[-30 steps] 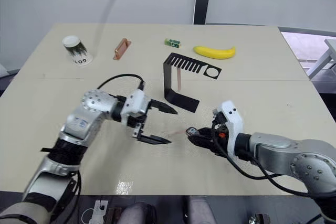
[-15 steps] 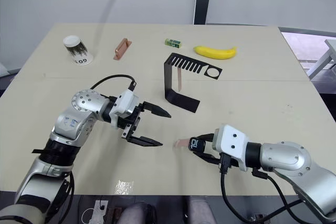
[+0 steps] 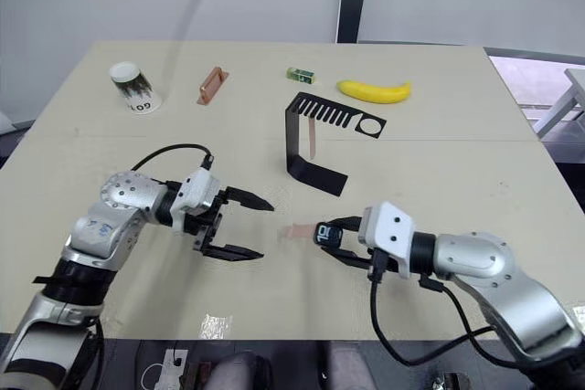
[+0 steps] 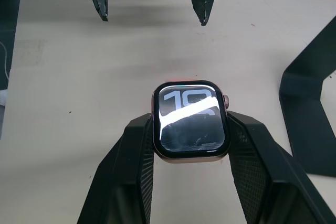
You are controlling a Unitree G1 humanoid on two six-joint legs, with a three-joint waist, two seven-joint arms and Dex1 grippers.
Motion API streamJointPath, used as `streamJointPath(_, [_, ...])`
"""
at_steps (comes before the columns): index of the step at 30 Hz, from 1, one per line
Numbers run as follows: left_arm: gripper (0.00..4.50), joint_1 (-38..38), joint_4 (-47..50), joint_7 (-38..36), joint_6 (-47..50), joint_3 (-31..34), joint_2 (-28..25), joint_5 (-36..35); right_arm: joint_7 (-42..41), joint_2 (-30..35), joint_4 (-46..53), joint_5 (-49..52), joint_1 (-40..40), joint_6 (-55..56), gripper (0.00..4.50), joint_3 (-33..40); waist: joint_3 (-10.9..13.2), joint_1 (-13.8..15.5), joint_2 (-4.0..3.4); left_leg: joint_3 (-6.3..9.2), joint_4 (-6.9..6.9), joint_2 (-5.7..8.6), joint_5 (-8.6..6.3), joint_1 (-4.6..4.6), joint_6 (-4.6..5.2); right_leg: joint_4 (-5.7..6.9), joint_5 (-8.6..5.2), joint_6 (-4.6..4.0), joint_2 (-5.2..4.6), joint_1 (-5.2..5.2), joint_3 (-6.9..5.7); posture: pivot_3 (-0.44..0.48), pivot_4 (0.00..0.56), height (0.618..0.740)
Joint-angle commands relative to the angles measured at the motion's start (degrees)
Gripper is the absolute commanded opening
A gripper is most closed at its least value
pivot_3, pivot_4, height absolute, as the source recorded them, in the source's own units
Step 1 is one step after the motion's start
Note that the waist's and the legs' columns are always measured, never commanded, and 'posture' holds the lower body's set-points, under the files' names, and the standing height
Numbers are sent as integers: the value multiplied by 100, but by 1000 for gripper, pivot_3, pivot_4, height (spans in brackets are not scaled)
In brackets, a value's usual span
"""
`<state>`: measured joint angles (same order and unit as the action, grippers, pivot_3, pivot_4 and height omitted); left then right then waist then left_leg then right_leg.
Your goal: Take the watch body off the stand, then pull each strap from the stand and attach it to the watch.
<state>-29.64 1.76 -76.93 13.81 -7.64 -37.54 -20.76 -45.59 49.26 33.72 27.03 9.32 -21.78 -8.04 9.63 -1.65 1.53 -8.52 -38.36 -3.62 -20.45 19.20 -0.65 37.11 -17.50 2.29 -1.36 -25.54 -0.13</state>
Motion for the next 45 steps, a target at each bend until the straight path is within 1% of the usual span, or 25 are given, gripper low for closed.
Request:
streamJointPath(1, [4420,88,175,-37,-111,179,-240,-19,-161,-250,-196,-160,230,-157,1511,-338,0,4,0,0,-1,0,0,0,1,0,0,0,0,0,-1,0,150,740])
streamJointPath(5, [4420,187,125,-267,-233,66,-417,-8,-339,-304,-597,-723,207,-1,1511,-809,0,22,0,0,-7,2,-7,5,11,-1,0,0,-7,-1,-8,0,150,740])
streamJointPath(11, [4420,272,115,-483,-303,-50,-501,24,-564,-341,-912,-1146,300,209,1511,-1011,0,-7,0,-5,-27,0,-15,6,12,8,0,0,-6,-1,-8,0,150,740])
streamJointPath(13, [4420,274,114,-503,-325,-59,-500,51,-695,-314,-981,-1268,326,307,1511,-1019,0,-11,0,-5,-33,-1,-16,4,11,16,-1,-2,-4,-1,-8,0,150,740])
streamJointPath(19, [4420,258,112,-430,-386,-88,-410,120,-941,-388,-995,-1194,363,162,1511,-935,0,2,0,-5,-46,-2,-22,4,11,25,-2,-3,-5,-1,-8,0,150,740])
streamJointPath(26, [4420,278,147,-275,-391,-154,-295,182,-962,-393,-1038,-1259,423,-156,1511,-914,0,-1,0,-5,-55,-3,-24,5,13,31,-2,-3,-5,-1,-8,0,150,740])
streamJointPath(27, [4475,290,158,-263,-376,-153,-292,173,-969,-381,-1026,-1268,423,-165,2011,-899,0,-1,0,-5,-55,-4,-24,4,13,31,-2,-3,-5,-1,-7,0,150,740])
streamJointPath(28, [4500,315,178,-254,-343,-140,-297,141,-975,-357,-985,-1249,424,-193,2635,-846,0,0,0,-5,-55,-4,-24,4,13,32,-2,-4,-5,-1,-8,0,150,740])
streamJointPath(29, [4500,342,191,-231,-318,-113,-305,114,-988,-302,-894,-1188,411,-237,2986,-738,0,0,0,-5,-55,-4,-25,4,13,32,-2,-3,-5,-1,-8,0,150,740])
streamJointPath(30, [4500,361,200,-215,-302,-94,-311,98,-999,-266,-826,-1146,400,-273,3448,-659,0,0,0,-5,-56,-4,-25,4,13,32,-2,-3,-5,-1,-8,0,150,740])
streamJointPath(32, [4500,437,239,-128,-190,38,-338,3,-1011,-94,-557,-963,214,-341,4456,-284,0,7,0,-5,-57,-4,-26,5,14,33,-2,-3,-6,-1,-7,0,150,740])
streamJointPath(34, [4500,569,345,34,59,276,-390,-184,-1064,116,-187,-581,-203,-465,4489,362,0,10,0,-2,-57,-5,-28,5,14,33,-2,-3,-6,-1,-9,0,150,740])
streamJointPath(36, [4500,798,451,239,381,641,-513,-417,-1154,277,195,-46,-903,-659,4489,1375,-1,17,2,3,-55,-7,-32,9,14,32,-3,-3,-6,-2,-10,0,150,740])
streamJointPath(37, [4500,877,486,298,469,747,-555,-478,-1160,318,305,111,-1126,-711,4489,1670,-1,19,2,7,-55,-8,-33,7,13,32,-3,-3,-6,1,-10,0,150,740])
streamJointPath(38, [4500,987,467,394,583,929,-622,-546,-1137,293,392,288,-1446,-817,4489,2140,-1,19,2,7,-55,-8,-35,8,14,30,-3,-2,-6,2,-10,0,150,740])
streamJointPath(40, [4500,1239,266,732,918,1508,-762,-731,-1042,60,458,623,-2223,-1084,4489,3359,-2,20,4,7,-58,-7,-35,5,15,31,-3,-2,-8,7,-9,0,150,740])
streamJointPath(42, [4500,1407,29,1056,1113,1989,-834,-843,-954,-180,462,798,-2813,-1200,4489,4203,-2,8,4,8,-56,-8,-35,1,14,33,-3,-2,-7,9,-9,0,150,740])
streamJointPath(45, [4500,1527,-216,1374,1235,2434,-873,-897,-860,-458,414,921,-3311,-1251,4489,4888,-3,-3,5,4,-55,-8,-35,-3,14,32,-3,-2,-7,10,-6,0,150,740])
